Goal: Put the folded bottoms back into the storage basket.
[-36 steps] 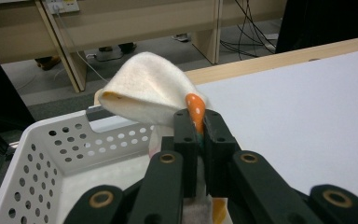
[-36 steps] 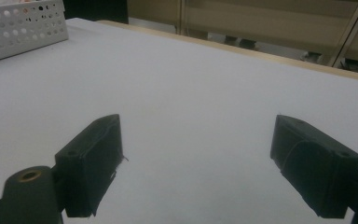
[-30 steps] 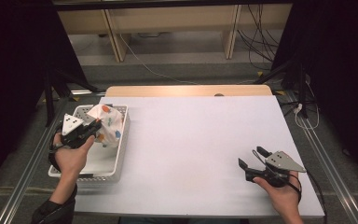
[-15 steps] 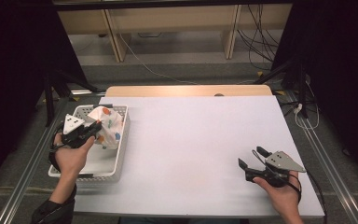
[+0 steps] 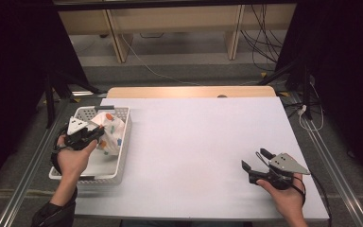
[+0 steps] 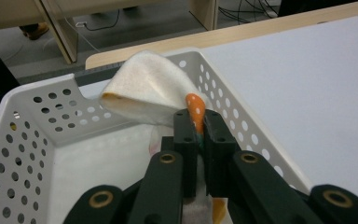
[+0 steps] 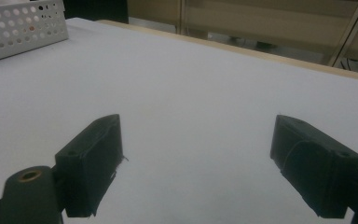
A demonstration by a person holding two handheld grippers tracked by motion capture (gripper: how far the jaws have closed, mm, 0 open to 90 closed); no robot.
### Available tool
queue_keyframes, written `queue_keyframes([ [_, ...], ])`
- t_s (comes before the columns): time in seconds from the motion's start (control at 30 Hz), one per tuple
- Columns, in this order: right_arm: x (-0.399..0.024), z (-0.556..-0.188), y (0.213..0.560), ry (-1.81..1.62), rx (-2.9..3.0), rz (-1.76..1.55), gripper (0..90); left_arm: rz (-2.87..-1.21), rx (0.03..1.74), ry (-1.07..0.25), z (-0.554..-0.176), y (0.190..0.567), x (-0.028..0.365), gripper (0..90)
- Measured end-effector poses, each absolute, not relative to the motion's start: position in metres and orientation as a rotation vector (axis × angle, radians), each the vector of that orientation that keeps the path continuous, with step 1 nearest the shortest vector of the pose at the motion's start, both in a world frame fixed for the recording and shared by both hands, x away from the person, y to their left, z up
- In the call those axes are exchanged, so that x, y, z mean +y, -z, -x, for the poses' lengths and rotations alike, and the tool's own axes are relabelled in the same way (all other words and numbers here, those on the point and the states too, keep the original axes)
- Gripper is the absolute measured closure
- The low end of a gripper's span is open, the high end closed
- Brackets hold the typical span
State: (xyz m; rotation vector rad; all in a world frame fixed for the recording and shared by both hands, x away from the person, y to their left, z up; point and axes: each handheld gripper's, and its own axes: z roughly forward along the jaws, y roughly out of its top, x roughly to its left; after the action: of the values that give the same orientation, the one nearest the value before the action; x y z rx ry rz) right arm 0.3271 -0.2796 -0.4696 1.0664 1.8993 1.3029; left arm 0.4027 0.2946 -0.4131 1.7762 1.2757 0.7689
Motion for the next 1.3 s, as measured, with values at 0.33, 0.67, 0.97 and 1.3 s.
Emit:
queue_keyframes([
  [0.33, -0.28, -0.327, 0.469, -1.302, 1.902, -1.064, 17.4, -1.801, 1.302, -0.76, -0.406, 0.418, 0.298, 84.5],
  [0.67, -0.28, -0.327, 0.469, -1.302, 1.902, -1.064, 17.4, -1.835, 1.335, -0.763, -0.408, 0.421, 0.304, 84.4],
  [0.97, -0.28, -0.327, 0.469, -1.303, 1.901, -1.067, 17.4, -1.864, 1.361, -0.765, -0.41, 0.424, 0.308, 84.3],
  [1.3, -0.28, -0.327, 0.469, -1.295, 1.906, -1.067, 17.4, -1.906, 1.382, -0.761, -0.412, 0.428, 0.311, 84.2],
])
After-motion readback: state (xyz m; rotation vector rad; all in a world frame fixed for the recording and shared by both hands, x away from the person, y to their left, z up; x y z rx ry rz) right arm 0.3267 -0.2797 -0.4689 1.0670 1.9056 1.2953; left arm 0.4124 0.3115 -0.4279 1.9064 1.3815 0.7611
